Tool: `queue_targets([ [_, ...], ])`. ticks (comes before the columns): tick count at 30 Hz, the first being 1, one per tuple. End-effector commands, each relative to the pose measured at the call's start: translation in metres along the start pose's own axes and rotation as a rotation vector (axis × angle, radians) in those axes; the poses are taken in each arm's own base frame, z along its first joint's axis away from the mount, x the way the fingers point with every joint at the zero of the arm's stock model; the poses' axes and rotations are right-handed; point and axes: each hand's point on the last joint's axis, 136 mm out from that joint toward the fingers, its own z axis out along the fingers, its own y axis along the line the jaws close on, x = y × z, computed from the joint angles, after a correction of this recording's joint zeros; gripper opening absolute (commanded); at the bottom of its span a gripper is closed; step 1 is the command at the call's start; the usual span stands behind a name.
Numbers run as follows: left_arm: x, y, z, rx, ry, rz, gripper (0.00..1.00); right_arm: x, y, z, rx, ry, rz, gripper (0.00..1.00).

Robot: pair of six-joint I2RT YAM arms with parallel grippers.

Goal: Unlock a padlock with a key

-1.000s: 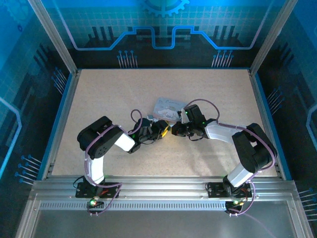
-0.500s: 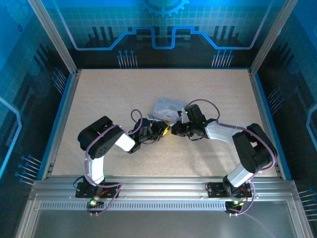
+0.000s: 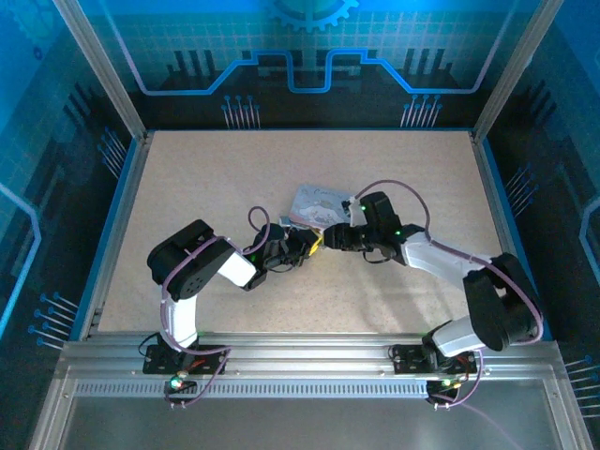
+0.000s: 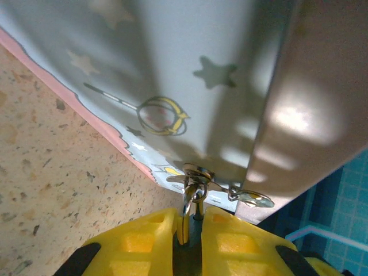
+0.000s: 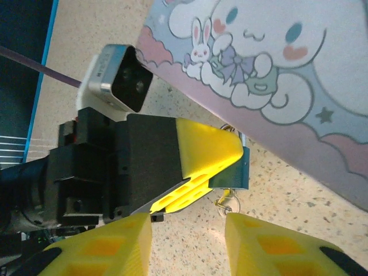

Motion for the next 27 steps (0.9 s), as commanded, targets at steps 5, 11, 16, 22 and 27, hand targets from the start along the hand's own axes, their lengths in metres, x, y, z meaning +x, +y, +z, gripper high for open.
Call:
queue_targets([
  [5, 0.002, -0.014, -0.004, 0.021, -0.003, 0.025, 0.00, -0.023, 0.005, -0.054, 0.075, -0.144, -0.204, 0.58],
  [11, 0.002, -0.013, -0.005, 0.015, -0.004, 0.022, 0.00, -0.040, 0.008, -0.098, 0.103, -0.309, -0.297, 0.79],
  [16, 0.003, -0.011, -0.005, -0.007, 0.002, 0.018, 0.00, -0.048, 0.009, -0.126, 0.145, -0.420, -0.408, 1.00],
  [22, 0.004, -0.008, -0.008, -0.060, 0.004, 0.003, 0.00, -0.056, 0.013, -0.139, 0.204, -0.518, -0.623, 1.00],
  [27, 0.005, -0.014, -0.013, -0.096, 0.003, 0.006, 0.00, -0.043, 0.021, -0.142, 0.239, -0.533, -0.875, 1.00],
])
